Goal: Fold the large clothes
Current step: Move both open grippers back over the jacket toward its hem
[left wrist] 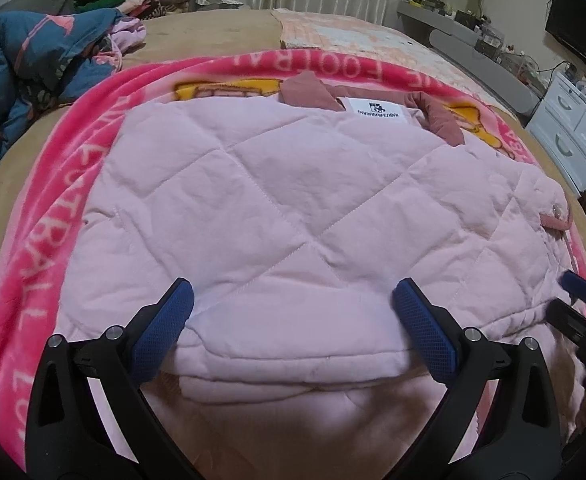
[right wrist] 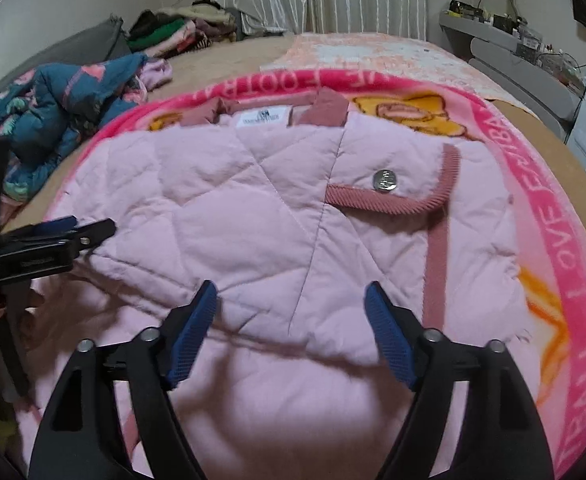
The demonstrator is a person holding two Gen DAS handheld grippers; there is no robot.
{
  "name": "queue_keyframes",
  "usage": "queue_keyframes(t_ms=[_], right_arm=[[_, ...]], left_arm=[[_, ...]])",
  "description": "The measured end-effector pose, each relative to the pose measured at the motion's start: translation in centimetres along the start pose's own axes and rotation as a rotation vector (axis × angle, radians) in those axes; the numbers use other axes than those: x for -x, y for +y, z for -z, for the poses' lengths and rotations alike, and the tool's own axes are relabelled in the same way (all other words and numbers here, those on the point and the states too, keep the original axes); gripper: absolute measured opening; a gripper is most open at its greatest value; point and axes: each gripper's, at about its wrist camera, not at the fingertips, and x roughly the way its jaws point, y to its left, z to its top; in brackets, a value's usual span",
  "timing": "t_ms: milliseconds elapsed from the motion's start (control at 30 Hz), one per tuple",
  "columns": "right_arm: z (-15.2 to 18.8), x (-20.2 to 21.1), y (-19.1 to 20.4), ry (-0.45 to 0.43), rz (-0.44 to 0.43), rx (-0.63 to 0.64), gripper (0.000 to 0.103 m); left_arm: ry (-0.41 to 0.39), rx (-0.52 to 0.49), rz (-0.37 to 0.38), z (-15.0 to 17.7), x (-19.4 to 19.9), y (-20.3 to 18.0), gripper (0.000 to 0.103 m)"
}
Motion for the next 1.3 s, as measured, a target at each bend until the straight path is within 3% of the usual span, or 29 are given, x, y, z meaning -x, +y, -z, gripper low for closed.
queue_keyframes(t_ms=[67, 367, 1300], right_arm=[[0.4, 1.3, 0.0, -0.025, 0.01, -0.001, 0.093], [1.7, 5.3, 0.1, -0.059, 0.007, -0.029, 0.098], [2.6, 16.3, 4.6, -0.166, -0.01, -0.023, 0.099]], left_arm=[[-0.002, 0.001, -0.003, 0.1, 0.6, 0.0, 0.094], [-0.013, 0.009, 0.001, 0.9, 4.0, -0.2, 0.094], [-0.153, 0.019, 0.041, 5.6, 18.4, 1.4, 0.094]])
